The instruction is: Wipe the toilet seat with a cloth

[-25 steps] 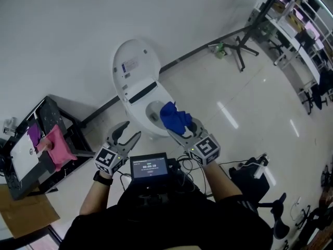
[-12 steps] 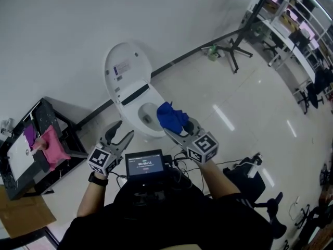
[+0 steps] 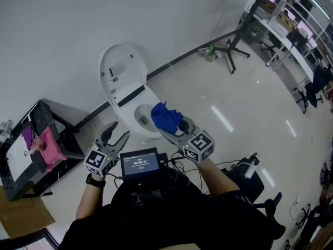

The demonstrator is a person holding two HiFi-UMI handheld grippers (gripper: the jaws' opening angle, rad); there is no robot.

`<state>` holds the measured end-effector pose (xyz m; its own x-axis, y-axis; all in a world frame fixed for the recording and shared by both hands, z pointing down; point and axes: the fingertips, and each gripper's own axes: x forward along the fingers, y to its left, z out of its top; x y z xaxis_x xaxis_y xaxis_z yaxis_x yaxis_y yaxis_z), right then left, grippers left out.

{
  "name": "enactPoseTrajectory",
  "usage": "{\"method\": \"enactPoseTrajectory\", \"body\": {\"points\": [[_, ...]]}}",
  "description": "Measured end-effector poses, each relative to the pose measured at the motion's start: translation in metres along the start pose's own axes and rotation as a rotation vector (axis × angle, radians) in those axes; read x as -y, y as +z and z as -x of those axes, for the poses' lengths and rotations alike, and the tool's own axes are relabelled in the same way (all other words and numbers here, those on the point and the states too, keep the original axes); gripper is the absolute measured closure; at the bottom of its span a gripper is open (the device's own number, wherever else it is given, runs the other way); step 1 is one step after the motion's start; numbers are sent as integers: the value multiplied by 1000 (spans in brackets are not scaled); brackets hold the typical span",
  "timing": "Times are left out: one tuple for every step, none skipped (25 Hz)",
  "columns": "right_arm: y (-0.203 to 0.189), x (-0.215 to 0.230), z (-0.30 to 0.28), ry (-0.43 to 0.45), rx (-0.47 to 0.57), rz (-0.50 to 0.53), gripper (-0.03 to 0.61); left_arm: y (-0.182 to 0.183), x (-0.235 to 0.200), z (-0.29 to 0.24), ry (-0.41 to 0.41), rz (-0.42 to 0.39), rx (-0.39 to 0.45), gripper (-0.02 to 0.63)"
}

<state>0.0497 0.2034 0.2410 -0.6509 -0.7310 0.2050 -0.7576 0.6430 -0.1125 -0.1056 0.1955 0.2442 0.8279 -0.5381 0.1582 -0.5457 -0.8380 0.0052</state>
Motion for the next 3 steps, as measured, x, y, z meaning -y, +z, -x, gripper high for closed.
{"method": "enactPoseTrajectory", "body": {"points": [[-1, -1, 0, 6, -2, 0, 308, 2, 1, 0, 6, 7, 1, 380], [-1, -1, -1, 12, -3, 0, 308, 5, 2, 1, 14, 19, 4, 380], [-2, -2, -1, 18, -5, 0, 308, 8, 3, 1, 23, 32, 6, 380]]}}
